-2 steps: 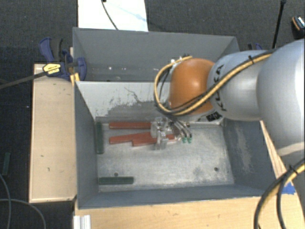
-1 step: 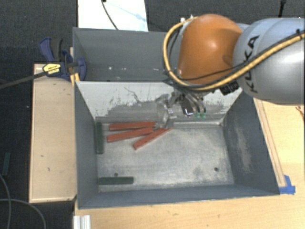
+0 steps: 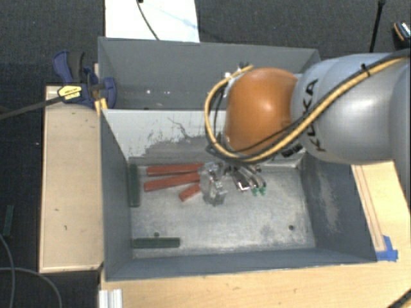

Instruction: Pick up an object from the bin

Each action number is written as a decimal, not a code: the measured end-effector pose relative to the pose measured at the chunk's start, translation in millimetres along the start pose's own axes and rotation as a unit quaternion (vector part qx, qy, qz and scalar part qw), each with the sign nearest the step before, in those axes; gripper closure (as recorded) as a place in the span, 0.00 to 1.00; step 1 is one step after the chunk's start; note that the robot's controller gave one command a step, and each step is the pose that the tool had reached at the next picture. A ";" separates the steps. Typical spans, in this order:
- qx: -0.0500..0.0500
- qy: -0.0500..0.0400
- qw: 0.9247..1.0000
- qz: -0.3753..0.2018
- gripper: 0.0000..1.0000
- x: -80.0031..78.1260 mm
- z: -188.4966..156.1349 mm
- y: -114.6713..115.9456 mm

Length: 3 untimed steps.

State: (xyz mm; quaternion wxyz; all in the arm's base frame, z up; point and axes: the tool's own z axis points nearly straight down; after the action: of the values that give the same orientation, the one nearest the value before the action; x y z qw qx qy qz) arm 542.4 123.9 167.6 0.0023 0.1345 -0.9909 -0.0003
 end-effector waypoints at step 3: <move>-0.001 -0.007 0.964 0.266 1.00 -16.2 94.7 -32.4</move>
Offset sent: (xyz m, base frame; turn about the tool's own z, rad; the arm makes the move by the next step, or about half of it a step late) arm 0.0000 0.0000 0.0000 0.0000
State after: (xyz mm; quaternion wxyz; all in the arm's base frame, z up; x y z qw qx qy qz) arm 566.2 97.0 72.8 -0.0042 -0.1336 -0.9910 -0.0012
